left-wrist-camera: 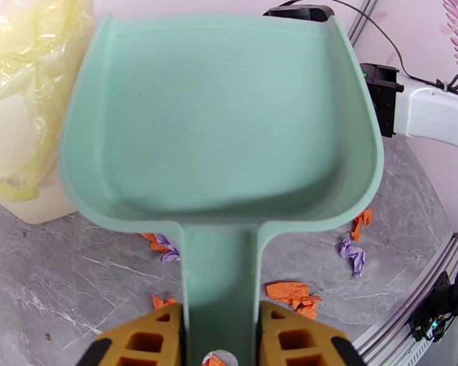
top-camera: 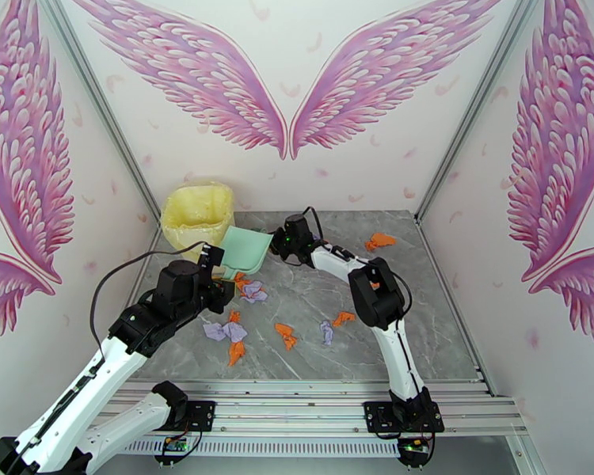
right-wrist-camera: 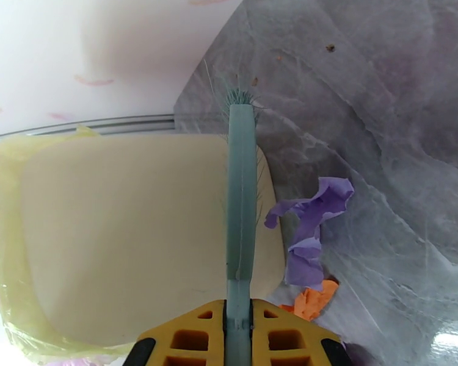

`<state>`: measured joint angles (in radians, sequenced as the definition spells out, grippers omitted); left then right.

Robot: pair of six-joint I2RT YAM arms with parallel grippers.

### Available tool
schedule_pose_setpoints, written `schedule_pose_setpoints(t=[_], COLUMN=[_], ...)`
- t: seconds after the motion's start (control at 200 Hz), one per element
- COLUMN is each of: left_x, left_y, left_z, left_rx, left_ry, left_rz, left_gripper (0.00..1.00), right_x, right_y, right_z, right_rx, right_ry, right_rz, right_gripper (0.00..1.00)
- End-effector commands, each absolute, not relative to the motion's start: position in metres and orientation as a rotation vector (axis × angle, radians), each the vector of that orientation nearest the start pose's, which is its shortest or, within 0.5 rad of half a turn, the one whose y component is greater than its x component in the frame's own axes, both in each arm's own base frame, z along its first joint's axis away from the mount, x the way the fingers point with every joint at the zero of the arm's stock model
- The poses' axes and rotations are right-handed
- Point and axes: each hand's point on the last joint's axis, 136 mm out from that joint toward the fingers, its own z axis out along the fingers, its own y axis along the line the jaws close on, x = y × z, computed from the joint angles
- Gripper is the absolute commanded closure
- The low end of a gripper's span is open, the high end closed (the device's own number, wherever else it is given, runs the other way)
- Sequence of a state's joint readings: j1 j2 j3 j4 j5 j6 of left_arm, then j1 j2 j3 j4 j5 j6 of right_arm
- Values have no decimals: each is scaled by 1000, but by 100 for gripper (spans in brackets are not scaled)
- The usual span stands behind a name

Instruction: Sweep away the paper scraps from the table

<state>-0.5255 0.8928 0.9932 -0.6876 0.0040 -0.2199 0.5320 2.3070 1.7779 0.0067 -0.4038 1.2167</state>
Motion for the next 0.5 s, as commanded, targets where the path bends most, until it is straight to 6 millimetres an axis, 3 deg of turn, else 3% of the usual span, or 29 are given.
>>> schedule_pose_setpoints(t=[0.0,0.265,0.495], left_x=[257,258,258], left_y=[-149,-150,-150], left_z=[262,260,259], left_rx=[346,351,350], left_ry=[2173,2179,2184], left_rz=[-425,-420,-420], left_gripper=[100,100,100], right_x=[500,467,422], right_y=[369,316,241], right_z=[86,55,59], right_rx=[549,588,566], right_ry=[2470,2559,2616], right_rz=[1285,1254,1139], right_gripper=[100,100,100])
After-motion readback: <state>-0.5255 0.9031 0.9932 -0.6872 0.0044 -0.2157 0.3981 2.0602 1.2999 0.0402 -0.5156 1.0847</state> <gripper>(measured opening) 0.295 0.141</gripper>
